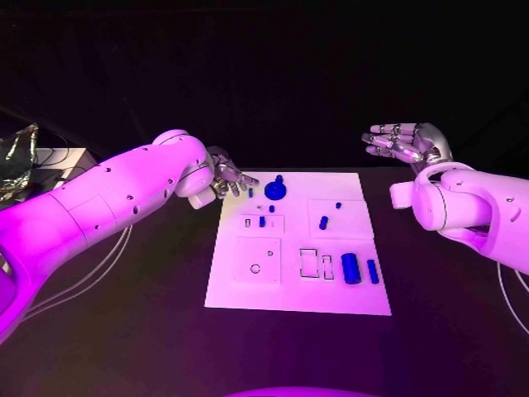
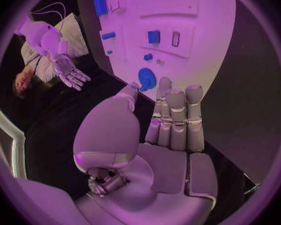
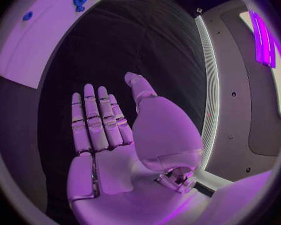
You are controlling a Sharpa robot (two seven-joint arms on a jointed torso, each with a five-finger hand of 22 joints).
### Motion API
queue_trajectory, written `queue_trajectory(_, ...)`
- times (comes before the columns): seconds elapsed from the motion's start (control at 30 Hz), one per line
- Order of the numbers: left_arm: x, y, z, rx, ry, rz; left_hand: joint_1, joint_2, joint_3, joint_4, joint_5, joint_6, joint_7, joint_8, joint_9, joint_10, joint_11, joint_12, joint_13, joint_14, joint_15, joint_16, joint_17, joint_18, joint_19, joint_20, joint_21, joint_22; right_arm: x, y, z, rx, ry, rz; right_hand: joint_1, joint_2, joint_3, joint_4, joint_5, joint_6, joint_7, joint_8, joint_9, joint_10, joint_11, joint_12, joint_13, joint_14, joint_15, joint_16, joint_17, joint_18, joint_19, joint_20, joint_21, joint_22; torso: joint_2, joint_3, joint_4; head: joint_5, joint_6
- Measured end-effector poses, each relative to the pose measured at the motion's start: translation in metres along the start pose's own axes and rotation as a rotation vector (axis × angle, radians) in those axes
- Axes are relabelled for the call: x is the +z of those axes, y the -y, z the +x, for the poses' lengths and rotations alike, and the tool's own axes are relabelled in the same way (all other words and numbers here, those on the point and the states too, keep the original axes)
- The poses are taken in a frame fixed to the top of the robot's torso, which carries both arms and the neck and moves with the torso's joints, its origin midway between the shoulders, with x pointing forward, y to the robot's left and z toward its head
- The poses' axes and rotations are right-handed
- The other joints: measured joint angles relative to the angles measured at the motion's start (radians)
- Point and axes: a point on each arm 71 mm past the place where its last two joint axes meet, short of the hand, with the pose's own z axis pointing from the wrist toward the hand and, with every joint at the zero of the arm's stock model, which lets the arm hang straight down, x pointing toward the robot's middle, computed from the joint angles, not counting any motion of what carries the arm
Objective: Assemble the parts on the task board
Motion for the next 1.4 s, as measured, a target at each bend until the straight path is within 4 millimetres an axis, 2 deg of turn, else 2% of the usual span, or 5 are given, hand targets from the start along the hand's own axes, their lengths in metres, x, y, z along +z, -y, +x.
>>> queue_trajectory(0.4, 0.01, 0.004, -0.019, 0.001, 0.059, -0.016, -0.013, 0.001, 0.018, -0.003, 0.0, -0.007, -0.021, 0.086, 0.041, 0.008, -0.009, 0.025, 0.028, 0.018, -0.01, 0.034, 0.051, 0.0, 0.028, -0.004, 0.034, 0.034, -0.001, -0.002, 0.004, 0.005, -0.01, -0.003, 0.0, 0.0, 0.0, 0.0, 0.006, 0.0, 0.0, 0.0, 0.0, 0.0, 0.0, 0.0, 0.0, -0.007, 0.0, 0.0, 0.0, 0.0, 0.0, 0.0, 0.0, 0.0, 0.025, -0.0027, -0.0044, 0.008, 0.014)
queue_trajectory(0.57, 0.012, 0.006, -0.021, 0.005, 0.063, -0.02, -0.018, 0.006, -0.075, 0.024, 0.0, -0.016, -0.03, 0.123, 0.074, 0.006, -0.011, 0.029, 0.037, 0.021, -0.013, 0.036, 0.06, 0.0, 0.031, -0.007, 0.039, 0.043, 0.0, -0.002, 0.005, 0.007, -0.012, -0.004, 0.0, 0.0, -0.001, 0.001, 0.014, 0.0, 0.0, 0.0, 0.0, 0.0, 0.0, 0.0, 0.0, -0.007, 0.0, 0.0, 0.0, 0.0, 0.0, 0.0, 0.0, 0.0, 0.033, -0.0035, -0.006, 0.008, 0.018)
queue_trajectory(0.67, 0.013, 0.008, -0.021, 0.009, 0.062, -0.022, -0.013, 0.03, -0.134, 0.037, 0.0, -0.021, -0.035, 0.145, 0.103, 0.01, -0.015, 0.036, 0.044, 0.025, -0.017, 0.042, 0.068, 0.0, 0.037, -0.013, 0.046, 0.05, 0.0, -0.002, 0.006, 0.007, -0.013, -0.004, -0.007, -0.007, -0.004, 0.004, 0.022, 0.0, 0.0, 0.0, 0.0, 0.0, 0.0, 0.0, 0.0, -0.007, 0.0, 0.0, 0.0, 0.0, 0.0, 0.0, 0.0, 0.0, 0.036, -0.0041, -0.0066, 0.008, 0.02)
queue_trajectory(1.17, 0.019, 0.006, -0.02, 0.043, 0.046, -0.054, -0.008, 0.037, -0.161, 0.051, 0.0, -0.012, -0.044, 0.137, 0.127, 0.014, -0.018, 0.036, 0.052, 0.032, -0.017, 0.045, 0.079, 0.0, 0.04, -0.009, 0.049, 0.061, 0.0, -0.003, 0.007, 0.008, -0.014, -0.005, -0.007, -0.007, -0.008, 0.008, 0.029, 0.0, 0.0, 0.0, 0.0, 0.0, 0.0, 0.0, 0.0, -0.007, 0.0, 0.0, 0.0, 0.0, -0.011, 0.004, -0.001, -0.001, 0.042, -0.004, -0.0089, 0.01, 0.025)
queue_trajectory(1.4, 0.021, 0.007, -0.016, 0.058, 0.025, -0.06, -0.005, 0.053, -0.177, 0.035, 0.0, 0.015, -0.049, 0.106, 0.142, 0.021, -0.025, 0.036, 0.053, 0.034, -0.019, 0.049, 0.088, 0.0, 0.044, -0.013, 0.049, 0.066, 0.0, -0.004, 0.007, 0.009, -0.015, -0.006, -0.007, -0.007, -0.011, 0.005, 0.029, 0.001, -0.001, 0.0, 0.0, 0.0, 0.0, 0.0, 0.0, -0.007, 0.0, 0.0, 0.0, 0.0, -0.018, 0.004, -0.001, -0.001, 0.043, -0.0045, -0.0084, 0.009, 0.024)
